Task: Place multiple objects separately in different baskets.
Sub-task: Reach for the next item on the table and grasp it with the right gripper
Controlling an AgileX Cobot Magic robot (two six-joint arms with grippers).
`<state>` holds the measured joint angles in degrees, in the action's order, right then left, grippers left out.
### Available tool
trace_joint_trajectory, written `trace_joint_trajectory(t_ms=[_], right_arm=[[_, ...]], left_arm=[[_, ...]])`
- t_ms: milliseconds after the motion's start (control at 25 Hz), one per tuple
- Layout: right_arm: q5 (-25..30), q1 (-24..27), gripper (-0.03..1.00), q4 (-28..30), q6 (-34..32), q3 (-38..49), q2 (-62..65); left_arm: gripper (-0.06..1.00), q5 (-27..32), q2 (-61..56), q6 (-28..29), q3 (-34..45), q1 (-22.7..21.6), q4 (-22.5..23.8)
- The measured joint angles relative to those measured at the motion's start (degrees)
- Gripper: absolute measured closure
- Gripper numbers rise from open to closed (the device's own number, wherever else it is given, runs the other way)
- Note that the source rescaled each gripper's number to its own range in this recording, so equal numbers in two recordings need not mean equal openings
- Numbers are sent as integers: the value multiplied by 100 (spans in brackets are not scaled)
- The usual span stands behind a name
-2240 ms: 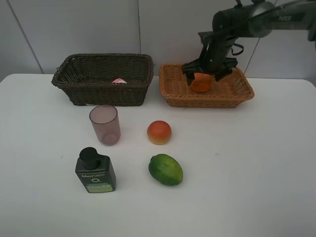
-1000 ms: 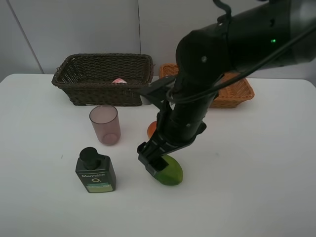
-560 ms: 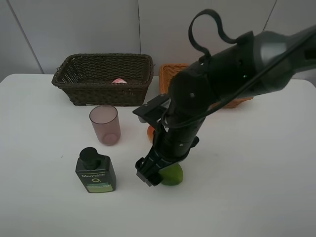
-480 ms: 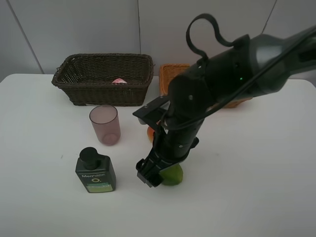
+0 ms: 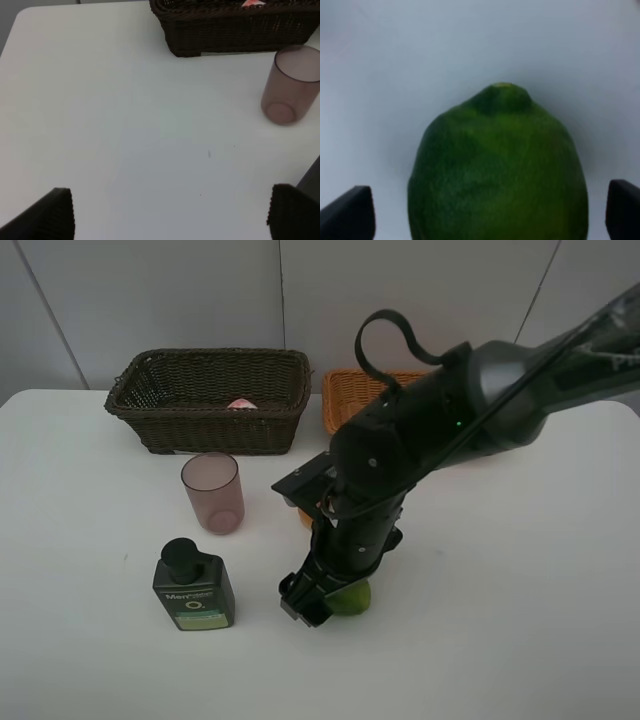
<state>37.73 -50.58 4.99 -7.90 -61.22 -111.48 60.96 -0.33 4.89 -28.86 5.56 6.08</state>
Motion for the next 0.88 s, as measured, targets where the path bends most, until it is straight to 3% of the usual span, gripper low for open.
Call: trace_joint_trajectory(t_ms=[280,560,640,680,880], right_arm=[[-103,0,0,0,0,0,0],[-125,0,22,0,-17,0,-42],[-120,0,42,14,-17,0,-110],[-114,0,46,26,-17,0,-121],[-123,0,46,39,-17,0,-121]], left_arm=[[-6,0,0,0,0,0,0],[-6,0,0,0,0,0,0],[-6,0,0,0,0,0,0],[-6,0,0,0,0,0,0],[-6,0,0,0,0,0,0]])
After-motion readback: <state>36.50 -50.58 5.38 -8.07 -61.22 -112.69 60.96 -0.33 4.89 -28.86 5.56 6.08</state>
